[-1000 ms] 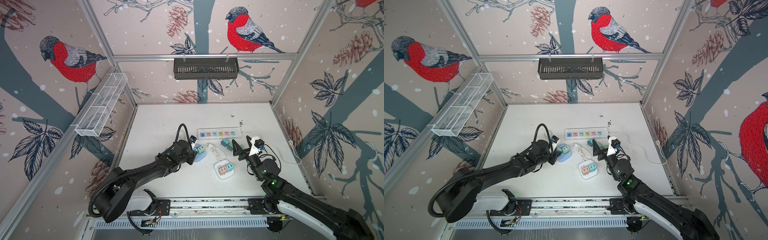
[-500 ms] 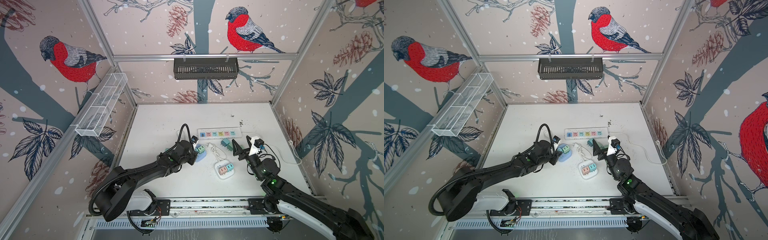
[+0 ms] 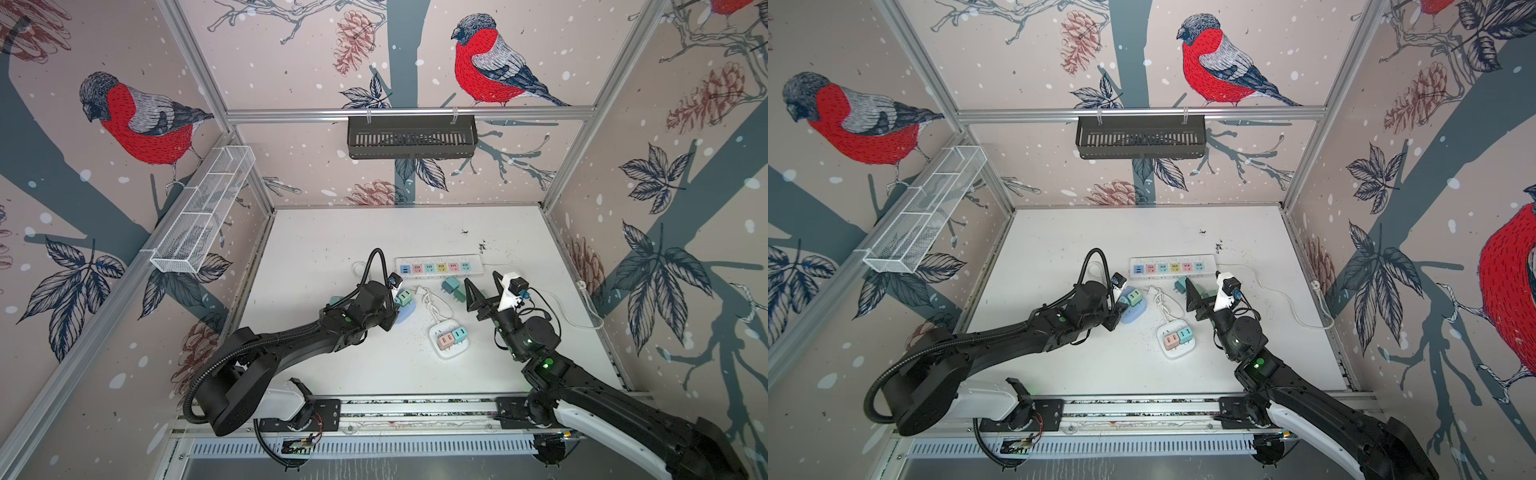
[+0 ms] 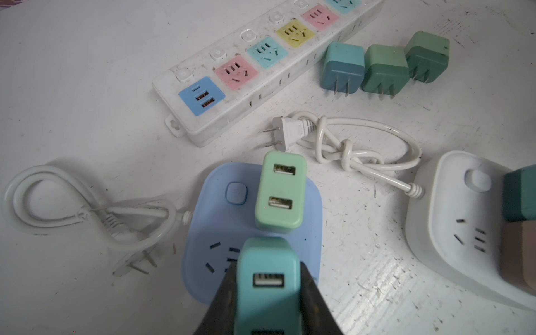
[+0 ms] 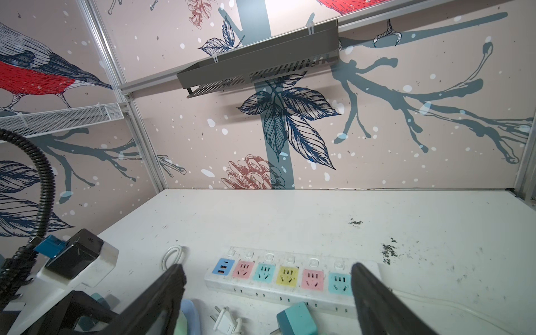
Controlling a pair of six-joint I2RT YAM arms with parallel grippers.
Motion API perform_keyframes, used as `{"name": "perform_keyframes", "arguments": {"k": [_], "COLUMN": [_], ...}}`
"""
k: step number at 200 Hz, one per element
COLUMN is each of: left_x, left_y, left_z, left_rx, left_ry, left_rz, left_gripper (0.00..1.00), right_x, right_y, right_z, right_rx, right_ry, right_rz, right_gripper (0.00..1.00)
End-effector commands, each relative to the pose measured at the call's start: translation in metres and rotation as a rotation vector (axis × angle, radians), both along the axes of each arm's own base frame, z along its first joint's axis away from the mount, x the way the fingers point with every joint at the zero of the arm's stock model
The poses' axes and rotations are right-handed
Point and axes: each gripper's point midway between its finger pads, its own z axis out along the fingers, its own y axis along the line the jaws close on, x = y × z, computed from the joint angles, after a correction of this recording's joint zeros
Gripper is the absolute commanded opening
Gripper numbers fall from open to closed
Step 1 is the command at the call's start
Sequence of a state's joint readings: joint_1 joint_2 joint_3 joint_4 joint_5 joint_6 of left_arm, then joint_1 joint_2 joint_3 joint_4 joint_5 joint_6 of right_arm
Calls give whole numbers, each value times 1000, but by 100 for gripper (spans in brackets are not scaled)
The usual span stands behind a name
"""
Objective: Insert the plug
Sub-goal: 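Lower the teal adapter toward the blue socket beside the green adapter, then press the teal adapter into the blue socket while the right gripper moves toward loose adapters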
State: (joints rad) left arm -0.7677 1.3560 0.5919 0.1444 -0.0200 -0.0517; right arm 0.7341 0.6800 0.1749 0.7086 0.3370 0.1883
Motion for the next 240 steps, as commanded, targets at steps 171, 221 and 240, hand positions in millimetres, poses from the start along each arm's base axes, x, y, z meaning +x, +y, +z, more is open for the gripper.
{"name": "perform_keyframes", "arguments": {"k": [171, 221, 240], "left_x": [-30, -41, -46], "left_y": [-15, -14, -13], "left_z": [-12, -6, -9], "left_rx": [48, 9, 22], "left_ry": [106, 121, 127], "left_rz": [-83, -77, -72], "left_gripper": [0, 0, 0], "right_x": [0, 4, 6], "right_y": [-2, -9, -13], "right_z": [6, 4, 3], "right_rx": [38, 56, 82], "right_ry": [-5, 14, 28], "right_rz": [2, -34, -54], "right_gripper": [89, 92, 96]}}
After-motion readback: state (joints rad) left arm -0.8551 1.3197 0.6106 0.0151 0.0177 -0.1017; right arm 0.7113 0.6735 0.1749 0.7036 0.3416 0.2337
